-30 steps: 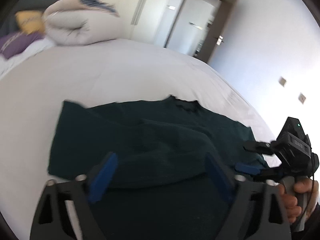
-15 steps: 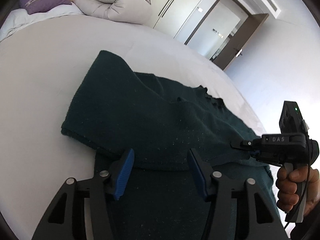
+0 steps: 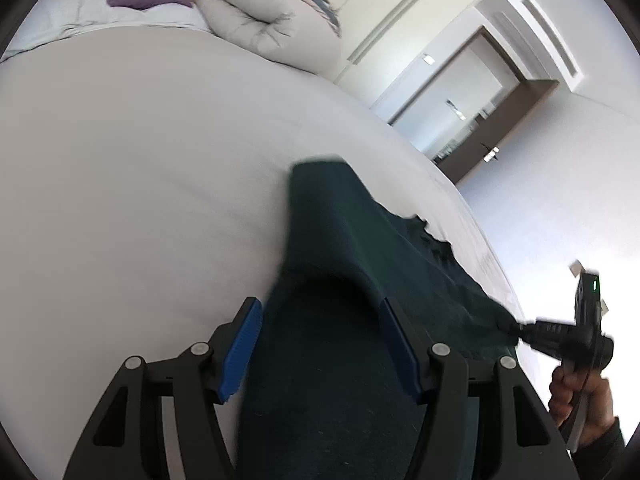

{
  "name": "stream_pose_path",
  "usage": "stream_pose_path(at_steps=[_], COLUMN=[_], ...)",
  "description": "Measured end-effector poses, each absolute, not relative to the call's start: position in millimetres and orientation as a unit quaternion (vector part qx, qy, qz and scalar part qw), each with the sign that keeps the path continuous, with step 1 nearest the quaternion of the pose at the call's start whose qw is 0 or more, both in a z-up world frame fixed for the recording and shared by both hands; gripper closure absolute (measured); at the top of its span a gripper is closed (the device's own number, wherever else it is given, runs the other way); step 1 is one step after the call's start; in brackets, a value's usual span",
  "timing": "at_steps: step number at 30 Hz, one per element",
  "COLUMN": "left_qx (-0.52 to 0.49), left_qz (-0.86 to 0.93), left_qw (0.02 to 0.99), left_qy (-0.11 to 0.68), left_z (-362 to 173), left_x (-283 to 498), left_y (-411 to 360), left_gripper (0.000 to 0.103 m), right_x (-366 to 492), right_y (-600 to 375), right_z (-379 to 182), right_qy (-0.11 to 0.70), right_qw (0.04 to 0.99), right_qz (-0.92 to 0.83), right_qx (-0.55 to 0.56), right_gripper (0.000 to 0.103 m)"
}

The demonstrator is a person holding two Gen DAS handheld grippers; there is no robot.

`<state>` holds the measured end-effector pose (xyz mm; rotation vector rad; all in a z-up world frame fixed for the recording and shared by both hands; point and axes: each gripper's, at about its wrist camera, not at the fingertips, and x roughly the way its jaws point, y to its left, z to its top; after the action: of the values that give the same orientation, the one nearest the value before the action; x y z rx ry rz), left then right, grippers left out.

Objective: Fold small clothes

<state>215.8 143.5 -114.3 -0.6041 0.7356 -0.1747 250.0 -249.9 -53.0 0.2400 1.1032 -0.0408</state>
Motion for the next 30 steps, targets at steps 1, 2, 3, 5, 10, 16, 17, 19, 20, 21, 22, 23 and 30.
stream_pose_path(at_steps=[1,2,3,5,10,16,17,19,20,21,22,23,30], left_qx=[-0.293,-0.294,-0.295,-0.298,-0.299,-0.220,-0.208,-0.168,-0.151,-0.134,-0.113,-0.096,-0.075], left_qz=[-0.082,-0.081,-0.076,-0.069,-0.058,-0.095,-0.101,-0.109,-0.108,-0.105,-0.096,-0.088,-0.092], left_qw=[0.884,0.884,0.883,0.884,0.890,0.900,0.899,0.899,0.897,0.895,0.893,0.888,0.891], left_qy=[0.354,0.355,0.356,0.354,0.338,0.363,0.372,0.390,0.402,0.413,0.426,0.442,0.437], left_z=[-113,-112,-110,-107,-85,-65,-66,-71,-77,-84,-95,-107,-121], left_x=[218,219,222,226,248,304,312,328,333,339,344,348,342], left_y=[146,149,153,158,166,124,117,95,87,80,74,71,69], left_gripper=[0.040,0.040,0.040,0.040,0.045,0.060,0.061,0.062,0.062,0.064,0.064,0.064,0.065], right_x=[249,249,249,249,254,257,258,258,258,258,259,259,253], right_y=[-257,-265,-272,-280,-285,-283,-282,-278,-277,-275,-274,-274,-284], right_z=[-55,-59,-62,-67,-76,-82,-82,-81,-80,-79,-80,-82,-93], right_qy=[0.524,0.526,0.528,0.527,0.524,0.522,0.522,0.522,0.522,0.521,0.520,0.521,0.509], right_qw=[0.844,0.843,0.841,0.842,0.845,0.847,0.848,0.848,0.848,0.850,0.850,0.850,0.857], right_qz=[-0.028,-0.034,-0.037,-0.048,-0.056,-0.058,-0.059,-0.059,-0.059,-0.059,-0.059,-0.058,-0.040], right_qx=[0.109,0.109,0.110,0.104,0.089,0.075,0.077,0.074,0.069,0.062,0.058,0.057,0.066], right_gripper=[0.095,0.095,0.095,0.095,0.095,0.095,0.095,0.095,0.095,0.095,0.095,0.095,0.089])
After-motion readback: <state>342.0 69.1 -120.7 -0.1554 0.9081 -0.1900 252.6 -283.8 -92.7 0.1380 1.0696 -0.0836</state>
